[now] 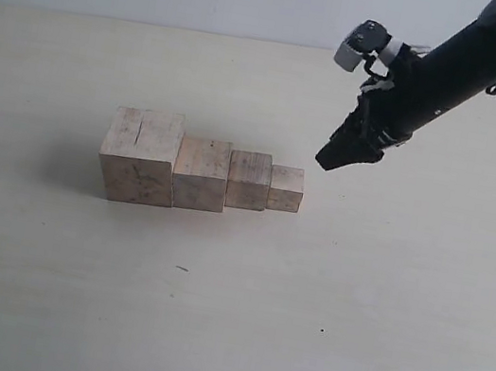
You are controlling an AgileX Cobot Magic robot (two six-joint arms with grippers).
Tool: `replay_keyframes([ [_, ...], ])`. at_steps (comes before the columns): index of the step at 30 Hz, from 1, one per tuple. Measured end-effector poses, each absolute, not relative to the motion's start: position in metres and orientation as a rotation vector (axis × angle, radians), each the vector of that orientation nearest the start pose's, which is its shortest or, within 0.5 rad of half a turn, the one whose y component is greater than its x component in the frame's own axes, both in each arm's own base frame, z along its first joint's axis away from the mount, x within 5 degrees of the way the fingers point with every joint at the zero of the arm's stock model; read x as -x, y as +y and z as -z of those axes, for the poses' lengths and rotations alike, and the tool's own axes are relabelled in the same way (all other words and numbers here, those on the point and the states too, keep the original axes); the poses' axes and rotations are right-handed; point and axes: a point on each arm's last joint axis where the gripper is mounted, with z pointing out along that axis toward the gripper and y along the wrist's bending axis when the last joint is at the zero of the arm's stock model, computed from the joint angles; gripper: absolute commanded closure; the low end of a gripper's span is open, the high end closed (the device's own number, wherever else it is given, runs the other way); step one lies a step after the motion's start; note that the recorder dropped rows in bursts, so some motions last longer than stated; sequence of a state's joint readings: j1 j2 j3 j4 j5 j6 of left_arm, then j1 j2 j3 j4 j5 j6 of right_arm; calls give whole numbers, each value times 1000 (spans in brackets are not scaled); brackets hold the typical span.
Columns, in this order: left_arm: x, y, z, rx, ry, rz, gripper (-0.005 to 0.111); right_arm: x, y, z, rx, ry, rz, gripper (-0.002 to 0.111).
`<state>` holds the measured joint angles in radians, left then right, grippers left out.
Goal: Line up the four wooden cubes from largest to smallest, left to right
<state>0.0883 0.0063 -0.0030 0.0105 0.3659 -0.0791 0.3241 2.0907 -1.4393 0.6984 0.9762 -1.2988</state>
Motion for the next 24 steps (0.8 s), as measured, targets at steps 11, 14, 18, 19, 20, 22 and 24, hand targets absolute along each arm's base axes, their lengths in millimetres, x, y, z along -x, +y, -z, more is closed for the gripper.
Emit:
replay_keyframes([
  [11, -53, 5, -181, 148, 1847, -17, 107, -360, 193, -156, 972, 2813, -663, 108],
  [14, -53, 5, -181, 148, 1847, -17, 107, -356, 202, -152, 875, 2878, -516, 108],
  [18, -53, 5, -181, 148, 1847, -17, 107, -355, 206, -150, 763, 2923, -357, 108],
  [19, -53, 5, -181, 148, 1847, -17, 107, -355, 206, -150, 744, 2928, -345, 108],
  [20, -53, 5, -181, 148, 1847, -17, 107, -355, 206, -150, 720, 2934, -341, 108],
  [22, -53, 5, -181, 148, 1847, -17, 107, -355, 206, -150, 657, 2952, -340, 108],
  [24, -53, 5, -181, 148, 1847, -17, 107, -355, 206, -149, 620, 2963, -337, 108],
])
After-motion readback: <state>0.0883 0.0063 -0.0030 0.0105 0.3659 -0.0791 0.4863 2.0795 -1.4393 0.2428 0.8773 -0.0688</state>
